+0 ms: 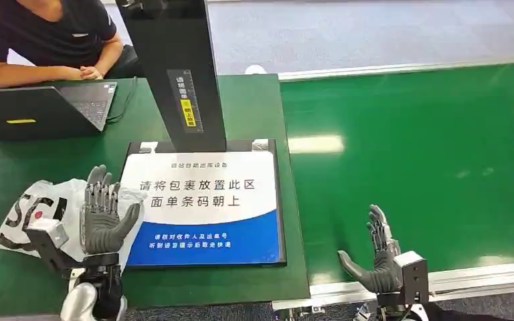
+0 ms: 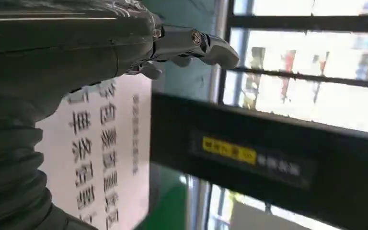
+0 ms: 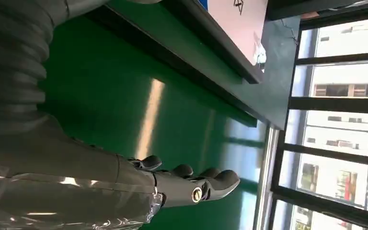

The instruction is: Moved the parcel from conveyor to table for the left to box.

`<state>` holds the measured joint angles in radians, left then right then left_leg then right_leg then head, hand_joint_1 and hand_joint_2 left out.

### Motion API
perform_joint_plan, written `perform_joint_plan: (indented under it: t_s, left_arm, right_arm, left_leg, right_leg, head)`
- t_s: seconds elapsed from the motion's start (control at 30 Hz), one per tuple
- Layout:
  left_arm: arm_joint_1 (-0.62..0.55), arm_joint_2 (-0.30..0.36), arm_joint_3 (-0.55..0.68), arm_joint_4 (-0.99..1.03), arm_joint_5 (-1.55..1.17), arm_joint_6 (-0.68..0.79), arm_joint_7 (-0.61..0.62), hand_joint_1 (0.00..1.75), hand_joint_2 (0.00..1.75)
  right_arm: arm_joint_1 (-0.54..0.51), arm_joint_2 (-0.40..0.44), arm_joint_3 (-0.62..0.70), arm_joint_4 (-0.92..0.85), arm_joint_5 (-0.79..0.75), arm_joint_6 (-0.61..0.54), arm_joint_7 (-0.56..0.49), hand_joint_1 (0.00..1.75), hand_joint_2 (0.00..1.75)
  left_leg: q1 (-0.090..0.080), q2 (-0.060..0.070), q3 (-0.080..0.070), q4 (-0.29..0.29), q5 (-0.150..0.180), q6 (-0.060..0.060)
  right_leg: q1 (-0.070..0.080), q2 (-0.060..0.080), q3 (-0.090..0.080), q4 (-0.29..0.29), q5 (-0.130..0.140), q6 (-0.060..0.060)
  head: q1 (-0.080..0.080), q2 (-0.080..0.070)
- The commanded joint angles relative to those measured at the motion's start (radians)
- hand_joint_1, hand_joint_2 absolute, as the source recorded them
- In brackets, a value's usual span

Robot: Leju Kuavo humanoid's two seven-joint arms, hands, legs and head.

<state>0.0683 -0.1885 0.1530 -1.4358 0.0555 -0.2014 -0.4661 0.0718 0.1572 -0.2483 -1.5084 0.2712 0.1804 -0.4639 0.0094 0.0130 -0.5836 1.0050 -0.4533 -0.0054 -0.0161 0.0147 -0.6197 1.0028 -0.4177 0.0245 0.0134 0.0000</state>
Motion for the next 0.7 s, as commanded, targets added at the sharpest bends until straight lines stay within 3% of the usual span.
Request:
perform_joint_plan:
  t_s: [0.03,0.13,0.27,0.33,0.47,0.67,0.7]
  left_arm:
    - [0.021,0.068,-0.095,-0.034,0.133,-0.266,-0.036,0.0,1.75]
    - [0.017,0.082,-0.121,-0.019,0.117,-0.328,-0.002,0.0,1.75]
    - [-0.003,0.092,-0.166,0.034,-0.013,-0.299,0.032,0.0,1.75]
    - [-0.018,0.113,-0.217,0.065,-0.252,-0.152,0.096,0.0,1.75]
    - [-0.046,0.099,-0.235,0.154,-0.348,-0.125,0.132,0.0,1.75]
    - [-0.069,0.079,-0.173,0.213,-0.499,0.04,0.247,0.0,1.75]
    - [-0.073,0.071,-0.156,0.218,-0.581,0.131,0.31,0.0,1.75]
  right_arm:
    - [-0.045,-0.02,0.025,0.07,-0.006,0.009,-0.004,0.0,1.75]
    - [-0.055,-0.026,0.032,0.081,-0.011,0.01,-0.005,0.0,1.75]
    - [-0.063,-0.024,0.03,0.081,-0.013,0.009,-0.005,0.0,1.75]
    - [-0.061,-0.016,0.021,0.073,-0.013,0.006,-0.003,0.0,1.75]
    - [-0.057,-0.005,0.014,0.068,-0.009,0.008,0.001,0.0,1.75]
    - [-0.033,0.016,-0.006,0.039,0.001,0.007,0.004,0.0,1.75]
    - [-0.024,0.023,-0.012,0.025,0.004,0.006,0.006,0.0,1.75]
  left_leg:
    - [0.0,0.0,0.001,-0.001,0.0,0.0]
    - [0.0,0.0,0.003,-0.002,0.0,0.0]
    - [0.0,-0.001,0.003,-0.002,0.0,0.0]
    - [0.0,-0.002,0.003,-0.003,0.001,0.0]
    - [-0.001,-0.003,0.003,-0.002,0.001,0.0]
    - [0.0,-0.002,0.004,-0.002,0.0,0.0]
    - [0.0,-0.003,0.005,-0.003,0.0,0.0]
  right_leg:
    - [0.0,0.0,0.001,0.0,0.0,-0.001]
    - [0.0,0.0,0.002,-0.001,0.0,-0.002]
    - [0.0,-0.001,0.002,-0.001,0.0,-0.002]
    - [0.0,-0.002,0.003,-0.001,0.0,-0.002]
    - [0.0,-0.003,0.003,-0.001,0.0,-0.001]
    - [0.0,-0.002,0.003,-0.001,0.0,-0.001]
    - [0.0,-0.003,0.004,-0.002,-0.001,-0.002]
  head:
    - [0.0,0.0]
    - [0.0,0.0]
    - [0.0,0.0]
    - [0.0,0.0]
    - [0.0,0.0]
    - [0.0,0.0]
    - [0.0,0.0]
